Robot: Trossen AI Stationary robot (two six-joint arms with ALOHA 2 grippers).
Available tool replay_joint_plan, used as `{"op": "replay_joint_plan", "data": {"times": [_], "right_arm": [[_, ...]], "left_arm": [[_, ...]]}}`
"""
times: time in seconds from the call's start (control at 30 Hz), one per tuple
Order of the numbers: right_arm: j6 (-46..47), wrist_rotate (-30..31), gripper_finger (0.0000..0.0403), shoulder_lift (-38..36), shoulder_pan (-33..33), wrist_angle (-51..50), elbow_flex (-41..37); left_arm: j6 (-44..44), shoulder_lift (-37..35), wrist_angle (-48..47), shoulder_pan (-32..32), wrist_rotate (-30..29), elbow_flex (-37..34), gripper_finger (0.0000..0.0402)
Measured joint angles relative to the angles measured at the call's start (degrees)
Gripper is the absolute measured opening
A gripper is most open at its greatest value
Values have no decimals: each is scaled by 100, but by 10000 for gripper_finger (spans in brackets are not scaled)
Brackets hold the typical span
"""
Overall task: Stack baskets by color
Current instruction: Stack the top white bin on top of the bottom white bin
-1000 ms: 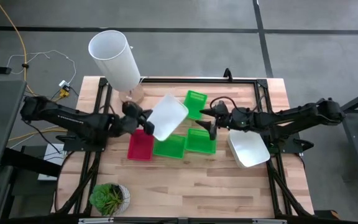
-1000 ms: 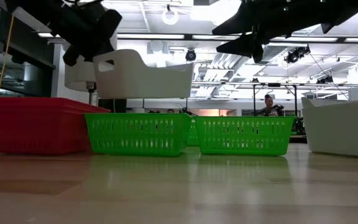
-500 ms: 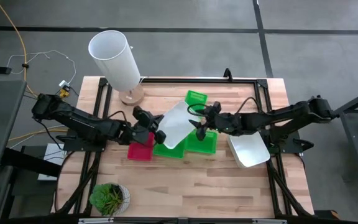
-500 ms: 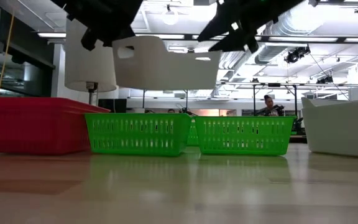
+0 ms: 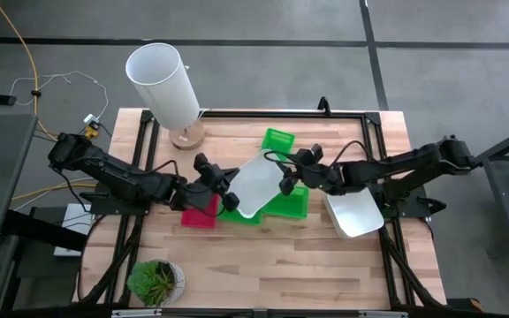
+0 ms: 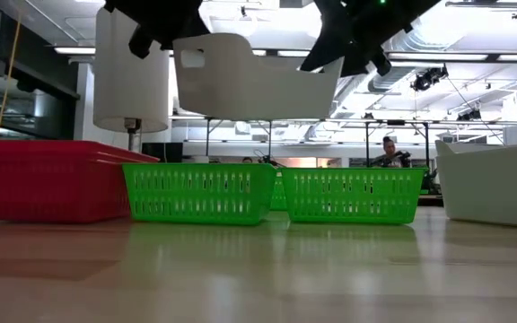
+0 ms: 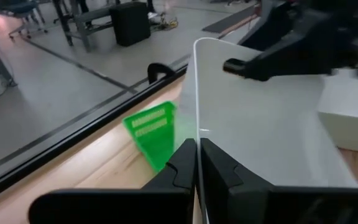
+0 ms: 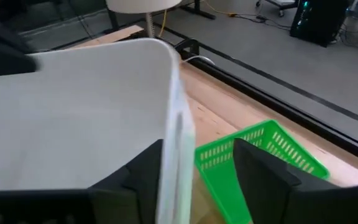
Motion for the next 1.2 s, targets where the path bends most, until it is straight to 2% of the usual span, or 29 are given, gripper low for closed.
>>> {"op": "replay_joint_plan", "data": {"times": [0.17,0.3,0.43,0.5,0.67,0.83,1.0,1.1,1.2], "right_arm": [[136,-686,135,0,-215,0,0],[132,-606,101,0,-213,-23,0],[113,-586,31,0,-205,-127,0],[71,-585,9,0,-163,-170,0],[-11,-443,4,-58,-78,-298,-2],[-96,-455,2,-481,-60,-758,4],[-188,-496,1,-973,-60,-2519,819],[-407,-686,0,-1008,21,-3956,1796],[-802,-1164,0,-911,110,-5306,2854]], "left_arm": [[85,0,91,-77,27,0,0],[76,0,132,-110,110,0,0],[206,0,244,-192,105,0,2],[322,1,292,-243,106,0,5],[625,0,291,-430,-58,0,35],[921,-129,280,-767,-399,0,85],[1172,-412,303,-1229,-710,0,131],[1318,-526,310,-1450,-749,0,146],[1365,-529,345,-1575,-751,0,152]]}}
